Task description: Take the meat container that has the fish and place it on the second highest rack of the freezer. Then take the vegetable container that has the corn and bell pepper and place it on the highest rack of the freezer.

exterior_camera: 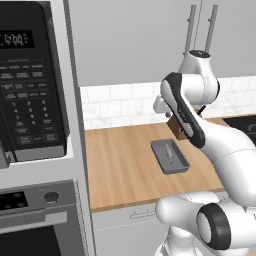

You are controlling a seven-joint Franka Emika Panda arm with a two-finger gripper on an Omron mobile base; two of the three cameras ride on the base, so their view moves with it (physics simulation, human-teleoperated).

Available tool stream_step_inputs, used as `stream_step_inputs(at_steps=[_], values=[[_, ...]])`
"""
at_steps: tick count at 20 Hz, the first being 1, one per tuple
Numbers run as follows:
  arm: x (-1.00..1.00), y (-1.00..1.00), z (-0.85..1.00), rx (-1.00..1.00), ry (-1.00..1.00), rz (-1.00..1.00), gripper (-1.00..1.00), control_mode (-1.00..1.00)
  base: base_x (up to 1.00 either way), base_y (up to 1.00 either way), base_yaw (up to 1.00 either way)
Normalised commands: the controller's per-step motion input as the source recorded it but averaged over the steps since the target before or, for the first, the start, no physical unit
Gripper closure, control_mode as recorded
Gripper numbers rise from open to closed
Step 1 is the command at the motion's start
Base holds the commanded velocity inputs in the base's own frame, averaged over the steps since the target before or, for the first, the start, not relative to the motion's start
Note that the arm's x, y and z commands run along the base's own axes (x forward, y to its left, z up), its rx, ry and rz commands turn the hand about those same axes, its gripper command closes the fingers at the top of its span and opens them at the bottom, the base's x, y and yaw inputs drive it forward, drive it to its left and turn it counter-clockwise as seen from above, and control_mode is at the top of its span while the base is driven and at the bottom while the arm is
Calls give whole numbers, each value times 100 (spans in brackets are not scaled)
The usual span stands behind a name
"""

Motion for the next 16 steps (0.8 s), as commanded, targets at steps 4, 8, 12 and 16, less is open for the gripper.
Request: stream_step_inputs(at_steps=[4,8,12,16], values=[[0,0,0,0,1,0,-100,-100,0,0,0],[-17,-6,-28,1,5,-11,-100,-100,0,0,0],[-12,-32,-67,7,8,-49,-100,-100,0,0,0],[-4,-39,-86,7,10,-61,-100,-100,0,0,0]])
